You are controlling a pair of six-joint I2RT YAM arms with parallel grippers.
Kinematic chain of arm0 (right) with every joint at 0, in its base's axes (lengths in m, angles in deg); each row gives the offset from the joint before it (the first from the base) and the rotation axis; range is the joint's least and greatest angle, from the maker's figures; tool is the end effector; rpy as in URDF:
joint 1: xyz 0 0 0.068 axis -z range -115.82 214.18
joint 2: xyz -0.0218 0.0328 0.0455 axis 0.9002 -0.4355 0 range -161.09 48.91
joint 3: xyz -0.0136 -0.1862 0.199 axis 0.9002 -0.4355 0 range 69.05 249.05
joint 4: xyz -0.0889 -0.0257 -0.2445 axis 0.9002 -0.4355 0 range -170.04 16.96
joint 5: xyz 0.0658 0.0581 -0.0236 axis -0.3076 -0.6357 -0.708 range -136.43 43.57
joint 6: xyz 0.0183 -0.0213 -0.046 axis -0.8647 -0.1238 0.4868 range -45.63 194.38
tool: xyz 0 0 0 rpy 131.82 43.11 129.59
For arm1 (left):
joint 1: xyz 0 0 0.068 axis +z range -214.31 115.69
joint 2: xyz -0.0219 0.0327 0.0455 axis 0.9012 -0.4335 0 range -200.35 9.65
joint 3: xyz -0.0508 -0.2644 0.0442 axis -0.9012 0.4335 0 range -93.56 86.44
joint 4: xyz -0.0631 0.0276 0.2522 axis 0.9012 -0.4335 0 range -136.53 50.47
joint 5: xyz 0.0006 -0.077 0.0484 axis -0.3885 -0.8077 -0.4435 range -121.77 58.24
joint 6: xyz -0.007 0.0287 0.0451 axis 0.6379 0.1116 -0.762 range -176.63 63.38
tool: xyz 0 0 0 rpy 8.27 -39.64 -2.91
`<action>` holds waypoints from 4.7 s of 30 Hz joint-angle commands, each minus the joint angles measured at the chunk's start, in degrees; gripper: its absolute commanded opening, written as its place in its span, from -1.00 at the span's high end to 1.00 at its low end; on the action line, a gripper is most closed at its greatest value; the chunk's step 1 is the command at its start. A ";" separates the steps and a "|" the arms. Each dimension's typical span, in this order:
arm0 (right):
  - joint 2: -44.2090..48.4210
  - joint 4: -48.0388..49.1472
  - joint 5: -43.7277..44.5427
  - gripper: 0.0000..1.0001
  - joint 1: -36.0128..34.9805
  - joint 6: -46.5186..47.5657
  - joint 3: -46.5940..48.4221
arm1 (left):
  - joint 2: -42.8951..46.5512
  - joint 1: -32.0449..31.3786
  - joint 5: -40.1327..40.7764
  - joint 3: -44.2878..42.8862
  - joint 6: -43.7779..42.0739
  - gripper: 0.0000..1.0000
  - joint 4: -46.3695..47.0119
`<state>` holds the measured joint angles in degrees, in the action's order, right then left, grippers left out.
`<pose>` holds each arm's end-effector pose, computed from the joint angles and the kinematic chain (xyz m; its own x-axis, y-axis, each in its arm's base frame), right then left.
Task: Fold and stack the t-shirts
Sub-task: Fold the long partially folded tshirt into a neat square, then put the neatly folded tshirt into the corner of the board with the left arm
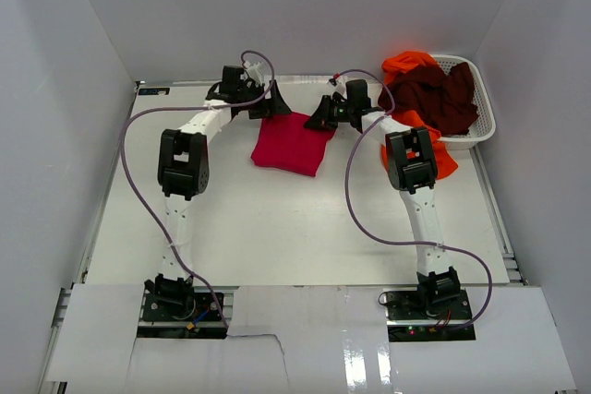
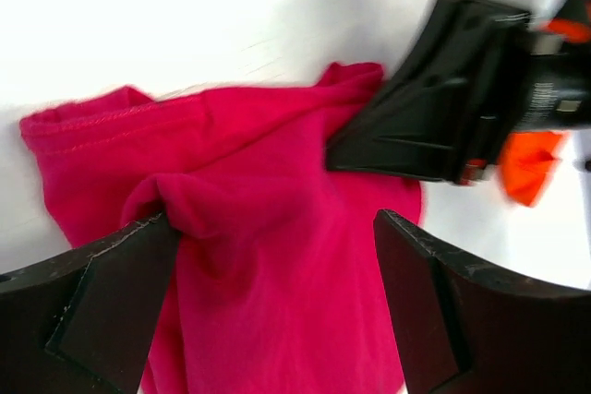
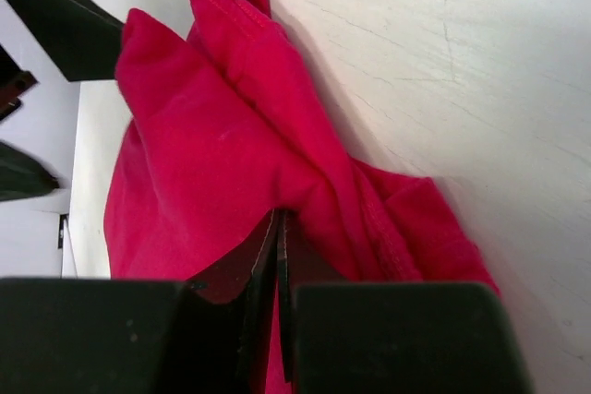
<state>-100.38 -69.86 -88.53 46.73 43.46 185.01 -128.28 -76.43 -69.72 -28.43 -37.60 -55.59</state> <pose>0.5380 0.1941 0.1135 -0.8096 0.1451 -0.5687 -0.4191 0.5354 0.7333 0.5274 -0.1357 0.1853 -0.7892 -0.0933 -0.6070 0.3965 0.6773 -0.6197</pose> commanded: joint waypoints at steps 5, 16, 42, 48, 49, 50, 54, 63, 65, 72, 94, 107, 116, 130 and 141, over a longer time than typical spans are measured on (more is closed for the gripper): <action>1.19 -4.85 4.75 0.85 -0.39 4.81 -1.35 | 3.36 -0.98 27.87 2.17 -1.89 -0.93 -5.83; 2.60 -5.11 4.14 0.85 -0.30 5.87 -2.41 | 18.65 -0.45 45.09 18.71 4.01 -0.94 3.56; 4.45 -6.34 3.70 0.85 -0.30 7.54 -3.20 | 11.55 -0.62 16.08 9.93 0.84 0.53 7.00; 4.63 -7.05 3.96 0.85 -0.30 8.15 -2.94 | 5.31 -0.54 8.00 5.02 3.47 0.44 7.61; 4.71 -7.22 4.05 0.85 -0.30 8.41 -3.02 | 4.61 -0.54 5.81 4.40 3.91 0.44 7.79; 4.63 -7.22 4.05 0.85 -0.30 8.42 -3.02 | 3.90 -0.54 4.74 3.78 4.26 0.44 7.97; 4.54 -7.57 3.96 0.85 -0.30 8.59 -3.02 | 0.83 -0.54 -0.01 1.32 6.28 0.43 8.67; 4.54 -7.57 3.79 0.85 -0.30 8.94 -3.55 | -1.99 -0.54 11.72 2.98 5.59 0.43 7.45; 4.54 -7.57 3.70 0.85 -0.30 8.94 -3.72 | -2.26 -0.62 16.49 4.56 4.27 0.44 7.00; 5.15 -7.22 3.70 0.85 -0.39 9.12 -4.78 | -4.45 -0.71 28.90 4.75 2.07 0.54 4.11; 9.28 -9.33 1.68 0.40 -0.39 7.89 -1.00 | 12.68 -2.38 32.96 9.04 -6.63 -0.82 -3.46; 34.32 -14.52 5.89 -0.02 -0.30 13.33 -13.91 | 11.28 -4.40 26.70 13.98 -10.06 -0.81 -2.22; 42.15 -14.96 7.30 -0.02 -0.30 15.27 -23.06 | 6.09 -6.25 30.38 9.93 -10.85 -0.21 -4.95; 44.70 -14.78 5.11 -0.02 -0.30 15.01 -27.02 | -0.76 -5.46 58.67 8.08 -13.84 1.00 -10.93; 45.67 -16.80 2.03 -0.02 -0.30 13.95 -26.84 | 2.22 7.10 58.62 9.94 -16.83 1.00 -6.36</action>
<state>-58.26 -86.64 -84.14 46.33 57.77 158.15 -125.68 -75.99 -13.85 -20.27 -52.35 -57.09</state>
